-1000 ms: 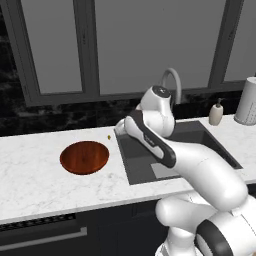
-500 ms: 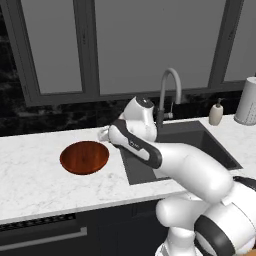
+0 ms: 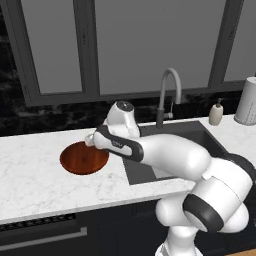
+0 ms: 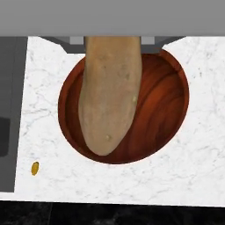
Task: Pick the sweet potato from the sink and place it in the bowl. Then pick the bowl and place it in the microwave. Then close the microwave door and press the start button.
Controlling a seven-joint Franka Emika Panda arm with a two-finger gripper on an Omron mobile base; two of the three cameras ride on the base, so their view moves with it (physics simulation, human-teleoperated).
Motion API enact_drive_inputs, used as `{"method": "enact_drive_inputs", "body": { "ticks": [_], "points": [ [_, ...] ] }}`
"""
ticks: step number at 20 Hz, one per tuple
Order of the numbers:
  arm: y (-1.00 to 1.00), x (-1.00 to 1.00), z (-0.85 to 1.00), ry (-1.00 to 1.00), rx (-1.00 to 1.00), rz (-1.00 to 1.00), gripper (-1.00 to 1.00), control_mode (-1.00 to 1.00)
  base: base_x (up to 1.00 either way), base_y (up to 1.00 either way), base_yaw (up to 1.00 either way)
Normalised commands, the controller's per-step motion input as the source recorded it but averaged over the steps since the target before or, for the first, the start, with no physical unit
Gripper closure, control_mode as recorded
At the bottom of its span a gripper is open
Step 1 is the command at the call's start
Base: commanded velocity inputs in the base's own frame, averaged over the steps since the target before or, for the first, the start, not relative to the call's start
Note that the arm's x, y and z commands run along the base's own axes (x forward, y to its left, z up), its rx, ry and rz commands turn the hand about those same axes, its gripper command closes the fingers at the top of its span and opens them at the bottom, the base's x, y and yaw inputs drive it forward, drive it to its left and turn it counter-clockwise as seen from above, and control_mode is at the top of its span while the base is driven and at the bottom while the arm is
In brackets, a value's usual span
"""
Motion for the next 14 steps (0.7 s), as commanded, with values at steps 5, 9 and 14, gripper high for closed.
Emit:
{"method": "enact_drive_inputs", "body": {
  "ticks": [5, 9, 14],
  "points": [
    [0.42, 0.18, -0.23, 0.05, -0.11, -0.01, 1.00, -1.00, 0.00, 0.00, 0.00],
    [0.26, 0.17, -0.15, 0.08, -0.07, 0.00, 1.00, -1.00, 0.00, 0.00, 0.00],
    [0.02, 0.19, -0.15, 0.08, -0.01, 0.00, 1.00, -1.00, 0.00, 0.00, 0.00]
  ]
}}
